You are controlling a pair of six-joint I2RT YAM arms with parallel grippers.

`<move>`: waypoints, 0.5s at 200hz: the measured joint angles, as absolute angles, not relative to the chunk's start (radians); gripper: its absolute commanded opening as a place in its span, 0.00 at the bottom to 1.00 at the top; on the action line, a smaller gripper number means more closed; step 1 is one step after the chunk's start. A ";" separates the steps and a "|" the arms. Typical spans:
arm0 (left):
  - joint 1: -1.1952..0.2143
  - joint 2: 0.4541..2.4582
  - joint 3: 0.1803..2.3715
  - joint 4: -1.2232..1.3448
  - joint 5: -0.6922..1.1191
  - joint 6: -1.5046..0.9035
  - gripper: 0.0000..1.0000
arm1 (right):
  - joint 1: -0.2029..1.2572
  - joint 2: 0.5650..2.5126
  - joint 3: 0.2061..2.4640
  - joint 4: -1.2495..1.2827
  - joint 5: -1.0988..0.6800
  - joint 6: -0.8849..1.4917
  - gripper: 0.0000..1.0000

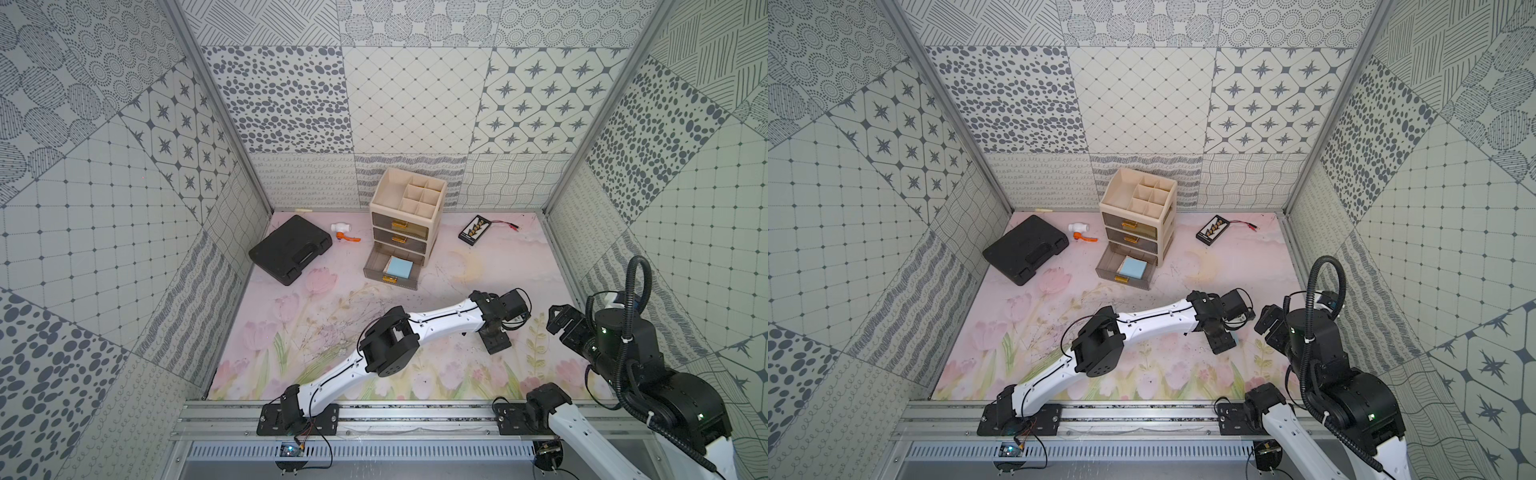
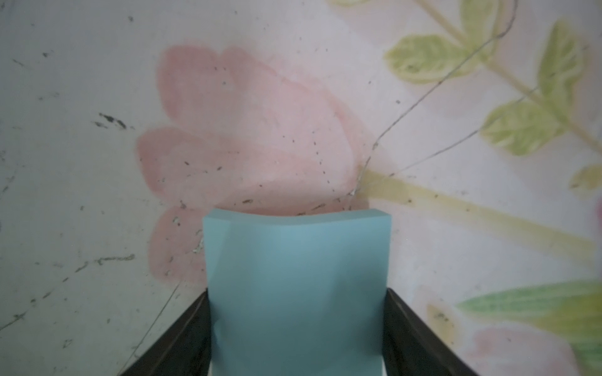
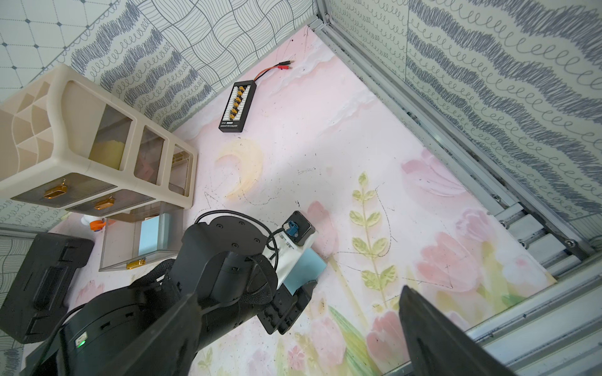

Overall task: Please put the sticky notes in the drawer by color
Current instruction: Pick up the sticky notes from the center of the board.

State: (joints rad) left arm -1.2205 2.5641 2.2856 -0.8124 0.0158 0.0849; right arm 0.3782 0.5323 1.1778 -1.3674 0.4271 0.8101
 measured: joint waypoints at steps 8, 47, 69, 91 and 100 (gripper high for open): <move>-1.221 2.558 2.276 -0.807 0.011 0.081 0.76 | 0.378 0.531 1.176 -1.365 0.427 0.812 0.99; -1.224 2.527 2.228 -0.796 -0.015 0.061 0.76 | 0.378 0.529 1.169 -1.361 0.420 0.820 0.99; -1.224 2.505 2.201 -0.807 -0.035 0.053 0.76 | 0.378 0.528 1.168 -1.356 0.418 0.823 0.99; -1.224 2.471 2.172 -0.842 -0.055 0.042 0.76 | 0.378 0.527 1.168 -1.345 0.415 0.823 0.99; -1.223 2.450 2.157 -0.850 -0.062 0.037 0.76 | 0.378 0.527 1.165 -1.338 0.413 0.823 0.99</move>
State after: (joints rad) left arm -1.2232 2.4504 2.1567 -0.8505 -0.0624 0.0368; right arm 0.3782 0.5270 1.1648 -1.3376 0.4133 0.8227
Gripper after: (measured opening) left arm 0.761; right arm 0.990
